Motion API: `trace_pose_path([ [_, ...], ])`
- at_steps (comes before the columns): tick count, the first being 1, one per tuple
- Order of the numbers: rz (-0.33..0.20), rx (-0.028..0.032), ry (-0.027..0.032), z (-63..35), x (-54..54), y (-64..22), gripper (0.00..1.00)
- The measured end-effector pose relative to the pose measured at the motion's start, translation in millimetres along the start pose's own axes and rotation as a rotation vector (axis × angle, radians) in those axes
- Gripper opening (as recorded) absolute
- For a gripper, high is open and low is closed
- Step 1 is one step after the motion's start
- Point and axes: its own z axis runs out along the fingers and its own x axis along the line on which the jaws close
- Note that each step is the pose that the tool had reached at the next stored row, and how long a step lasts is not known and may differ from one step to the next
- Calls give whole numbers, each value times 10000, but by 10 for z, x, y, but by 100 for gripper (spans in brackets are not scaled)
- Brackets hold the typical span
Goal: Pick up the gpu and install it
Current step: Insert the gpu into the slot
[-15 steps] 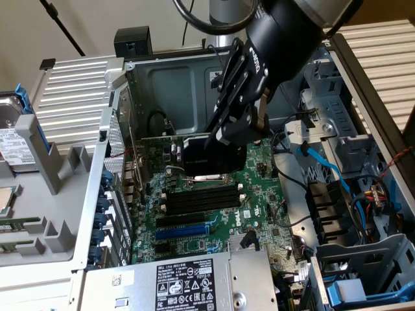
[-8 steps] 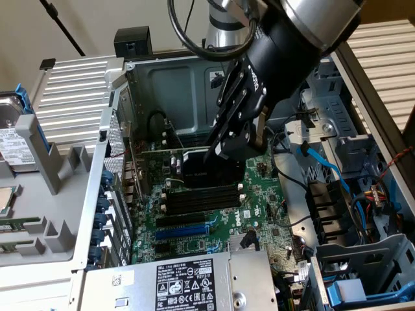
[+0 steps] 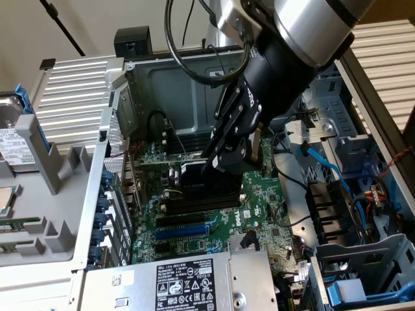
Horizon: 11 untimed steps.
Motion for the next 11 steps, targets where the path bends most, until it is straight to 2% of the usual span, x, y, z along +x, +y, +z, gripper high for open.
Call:
trace_pose_path([
  [4, 0, 6, 1, 72, 13, -12, 26],
  [6, -2, 31, 0, 107, 21, -6, 26],
  [8, -7, 101, -4, 131, 28, 9, 26],
  [11, -18, 297, -11, 137, 27, 7, 26],
])
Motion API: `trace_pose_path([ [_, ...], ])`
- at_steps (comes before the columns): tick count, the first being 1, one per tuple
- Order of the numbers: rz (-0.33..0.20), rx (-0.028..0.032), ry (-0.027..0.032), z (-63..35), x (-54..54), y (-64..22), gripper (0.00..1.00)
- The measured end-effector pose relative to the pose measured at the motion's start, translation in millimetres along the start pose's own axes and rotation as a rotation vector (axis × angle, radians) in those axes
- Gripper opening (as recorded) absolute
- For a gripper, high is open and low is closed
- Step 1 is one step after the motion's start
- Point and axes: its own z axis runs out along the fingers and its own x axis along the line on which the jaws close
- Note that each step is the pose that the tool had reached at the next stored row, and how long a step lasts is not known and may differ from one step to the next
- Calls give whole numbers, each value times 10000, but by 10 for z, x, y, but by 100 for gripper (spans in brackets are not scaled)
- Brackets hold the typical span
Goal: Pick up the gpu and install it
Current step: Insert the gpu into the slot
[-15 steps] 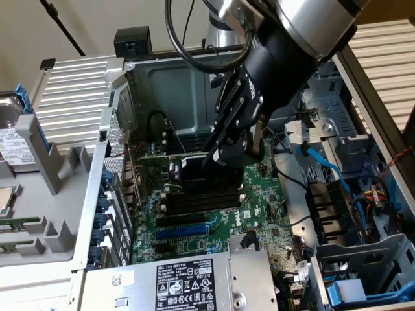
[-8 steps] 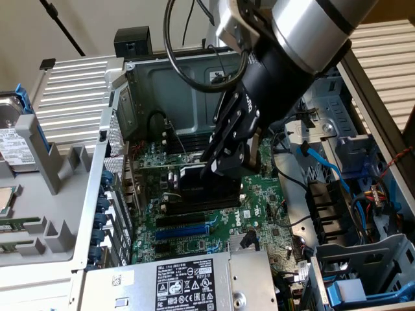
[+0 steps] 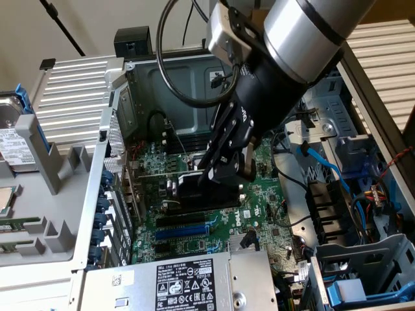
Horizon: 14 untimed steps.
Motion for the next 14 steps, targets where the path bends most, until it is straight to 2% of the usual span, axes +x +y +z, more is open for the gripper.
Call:
trace_pose_path([
  [1, -2, 53, -1, 4, 1, 2, 26],
  [3, -5, 121, -2, 16, 2, 16, 26],
  [7, -17, 322, -11, 41, 2, 48, 26],
  [10, -23, 451, -14, 51, 2, 62, 26],
  [12, -24, 475, -12, 54, 1, 66, 26],
  [14, -1, 481, 23, 56, -22, 70, 26],
])
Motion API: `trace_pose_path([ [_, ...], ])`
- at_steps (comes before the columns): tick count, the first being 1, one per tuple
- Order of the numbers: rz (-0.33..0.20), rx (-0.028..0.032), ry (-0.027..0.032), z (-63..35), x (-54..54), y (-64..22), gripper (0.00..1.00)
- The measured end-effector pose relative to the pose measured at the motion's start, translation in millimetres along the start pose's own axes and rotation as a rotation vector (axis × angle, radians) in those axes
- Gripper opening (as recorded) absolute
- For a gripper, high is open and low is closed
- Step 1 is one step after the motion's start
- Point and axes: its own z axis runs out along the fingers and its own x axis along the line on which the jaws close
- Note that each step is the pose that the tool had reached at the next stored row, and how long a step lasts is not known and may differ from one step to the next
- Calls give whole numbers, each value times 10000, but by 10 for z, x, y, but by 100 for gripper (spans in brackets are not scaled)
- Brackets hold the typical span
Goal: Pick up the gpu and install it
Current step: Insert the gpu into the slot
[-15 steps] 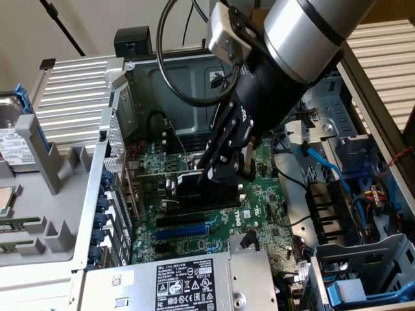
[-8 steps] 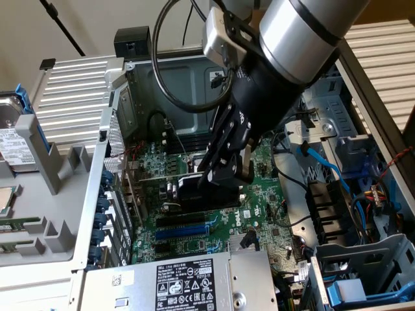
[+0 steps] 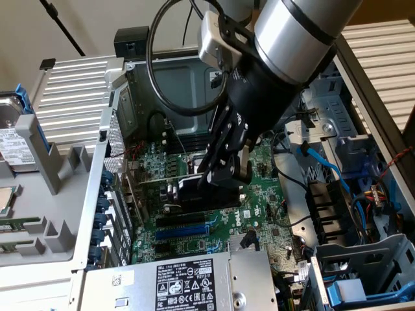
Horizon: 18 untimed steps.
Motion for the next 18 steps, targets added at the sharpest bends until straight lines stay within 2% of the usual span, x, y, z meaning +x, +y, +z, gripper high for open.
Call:
trace_pose_path([
  [2, 47, 4, 77, 4, -46, 2, 26],
  [6, 233, 15, 399, 8, -116, 7, 26],
  [7, 245, 16, 423, 9, -117, 6, 26],
  [18, 249, 16, 428, 30, -105, 33, 26],
])
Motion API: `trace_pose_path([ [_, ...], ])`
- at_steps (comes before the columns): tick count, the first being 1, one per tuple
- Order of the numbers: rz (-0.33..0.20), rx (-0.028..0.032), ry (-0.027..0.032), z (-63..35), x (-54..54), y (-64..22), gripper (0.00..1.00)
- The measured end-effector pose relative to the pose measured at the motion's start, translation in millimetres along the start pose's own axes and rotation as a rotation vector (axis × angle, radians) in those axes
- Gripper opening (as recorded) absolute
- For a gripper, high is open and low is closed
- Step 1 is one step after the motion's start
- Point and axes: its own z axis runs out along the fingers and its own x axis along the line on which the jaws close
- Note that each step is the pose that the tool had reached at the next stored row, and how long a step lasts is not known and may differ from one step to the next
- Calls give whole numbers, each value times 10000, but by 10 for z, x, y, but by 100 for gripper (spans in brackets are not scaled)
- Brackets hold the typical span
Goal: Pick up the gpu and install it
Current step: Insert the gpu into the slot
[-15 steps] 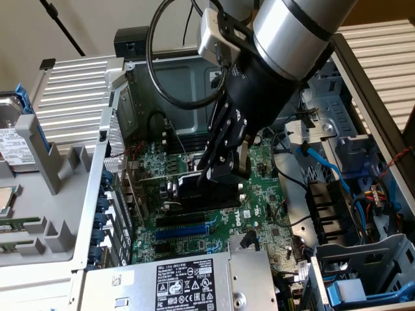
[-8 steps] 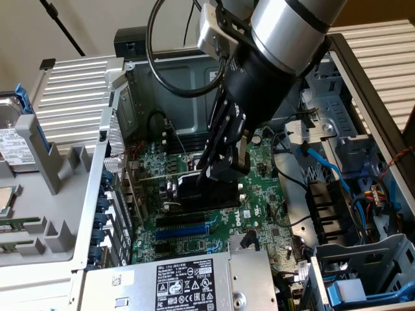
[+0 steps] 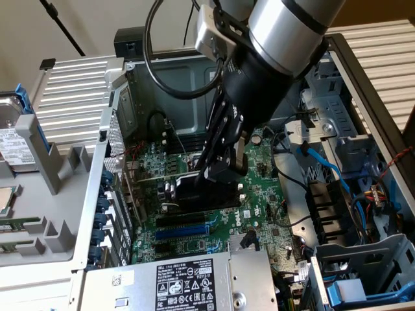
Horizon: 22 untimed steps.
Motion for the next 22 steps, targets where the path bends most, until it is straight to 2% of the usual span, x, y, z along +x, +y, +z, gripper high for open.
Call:
trace_pose_path([
  [14, -2, 0, 2, 98, 8, 46, 26],
  [22, 1, -1, 1, 192, 8, 55, 26],
])
